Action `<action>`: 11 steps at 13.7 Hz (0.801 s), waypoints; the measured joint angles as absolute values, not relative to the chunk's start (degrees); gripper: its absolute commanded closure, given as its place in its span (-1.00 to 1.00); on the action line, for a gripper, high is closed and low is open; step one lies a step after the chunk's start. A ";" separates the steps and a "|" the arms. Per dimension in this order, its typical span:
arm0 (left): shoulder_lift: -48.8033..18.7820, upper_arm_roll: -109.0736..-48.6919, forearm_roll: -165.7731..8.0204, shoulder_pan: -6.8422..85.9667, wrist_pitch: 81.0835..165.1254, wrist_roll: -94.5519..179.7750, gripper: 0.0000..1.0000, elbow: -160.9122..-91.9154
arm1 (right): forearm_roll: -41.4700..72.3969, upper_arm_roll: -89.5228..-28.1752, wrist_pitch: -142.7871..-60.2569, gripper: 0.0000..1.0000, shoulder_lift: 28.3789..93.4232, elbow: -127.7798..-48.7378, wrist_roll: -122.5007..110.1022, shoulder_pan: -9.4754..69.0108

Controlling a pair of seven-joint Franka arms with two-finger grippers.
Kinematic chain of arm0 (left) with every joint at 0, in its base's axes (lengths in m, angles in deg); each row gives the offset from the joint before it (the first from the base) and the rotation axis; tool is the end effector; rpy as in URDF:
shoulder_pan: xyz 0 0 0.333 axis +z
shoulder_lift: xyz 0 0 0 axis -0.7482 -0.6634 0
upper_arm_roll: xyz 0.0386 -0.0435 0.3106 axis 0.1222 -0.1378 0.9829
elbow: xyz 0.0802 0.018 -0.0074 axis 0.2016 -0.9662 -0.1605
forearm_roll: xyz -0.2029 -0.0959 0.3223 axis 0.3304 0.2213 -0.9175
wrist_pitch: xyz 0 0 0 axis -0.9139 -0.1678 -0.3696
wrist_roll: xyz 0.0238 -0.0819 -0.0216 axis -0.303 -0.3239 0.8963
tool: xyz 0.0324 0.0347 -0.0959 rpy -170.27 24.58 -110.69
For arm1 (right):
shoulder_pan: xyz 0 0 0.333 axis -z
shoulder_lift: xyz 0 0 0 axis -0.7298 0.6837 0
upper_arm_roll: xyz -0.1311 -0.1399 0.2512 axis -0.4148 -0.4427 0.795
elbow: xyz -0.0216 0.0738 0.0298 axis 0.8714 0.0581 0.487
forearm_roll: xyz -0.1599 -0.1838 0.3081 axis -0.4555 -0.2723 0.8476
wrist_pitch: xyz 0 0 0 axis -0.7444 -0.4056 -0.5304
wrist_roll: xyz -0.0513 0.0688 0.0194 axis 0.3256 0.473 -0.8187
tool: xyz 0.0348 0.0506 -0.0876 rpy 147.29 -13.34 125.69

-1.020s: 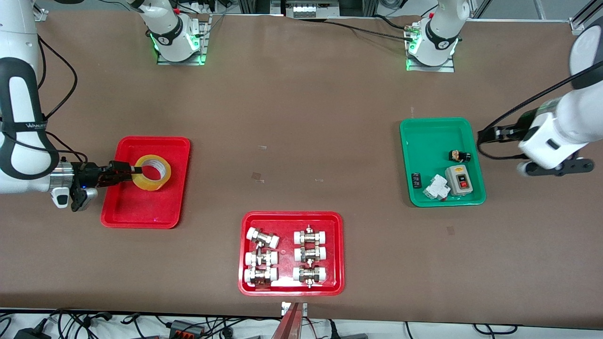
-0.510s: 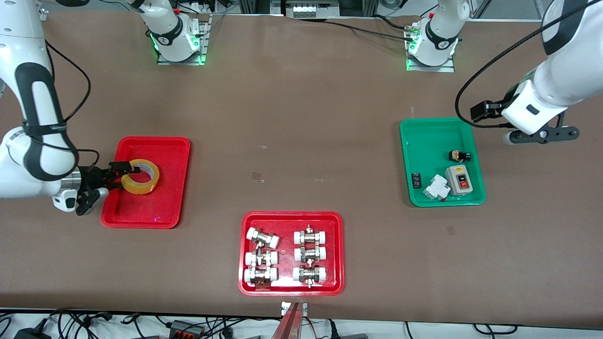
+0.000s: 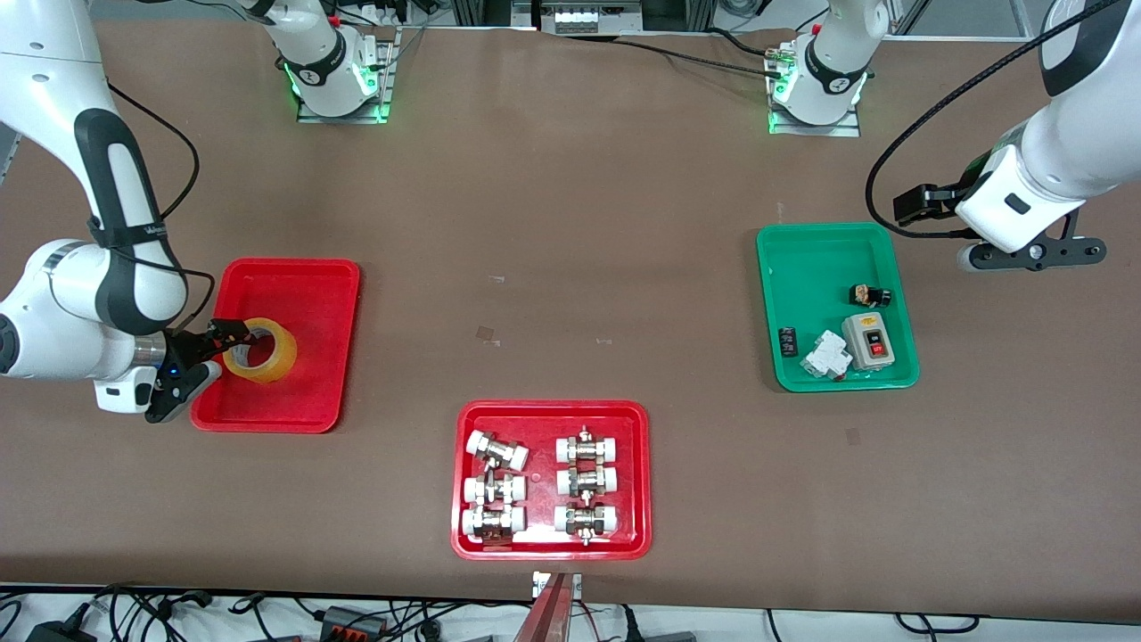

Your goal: Left arm passes tape to right arm into tray

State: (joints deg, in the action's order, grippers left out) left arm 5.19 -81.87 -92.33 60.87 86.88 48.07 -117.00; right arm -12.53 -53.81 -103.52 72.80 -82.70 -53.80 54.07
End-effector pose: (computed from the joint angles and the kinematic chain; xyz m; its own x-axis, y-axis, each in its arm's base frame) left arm 0.5544 -0.0675 0.5623 0.9697 0.0641 -0.2359 0.0428 -0.9947 -0.0940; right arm 0.6629 -0.0795 0.2456 0.7616 0.6474 -0.0282 0.6253 -0.7457 -0.2301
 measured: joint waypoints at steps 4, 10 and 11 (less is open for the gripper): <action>6.00 -81.84 -92.33 60.87 88.67 48.11 -1.00 -118.50 | -15.53 -53.83 -104.72 -1.00 67.43 -83.33 -49.27 50.43; 7.31 -81.69 -92.34 61.10 88.34 48.13 -1.00 -118.69 | -20.05 -53.76 -98.62 -1.00 49.98 -91.57 -22.58 43.44; 7.46 -81.71 -92.34 61.10 87.93 48.21 -1.00 -118.69 | -20.08 -53.72 -96.35 -1.00 47.47 -92.04 -19.26 42.99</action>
State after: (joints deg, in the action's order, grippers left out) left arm 7.46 -81.71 -92.34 61.10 87.93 48.21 -118.69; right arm -20.08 -53.72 -96.35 47.47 -92.04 -19.26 42.99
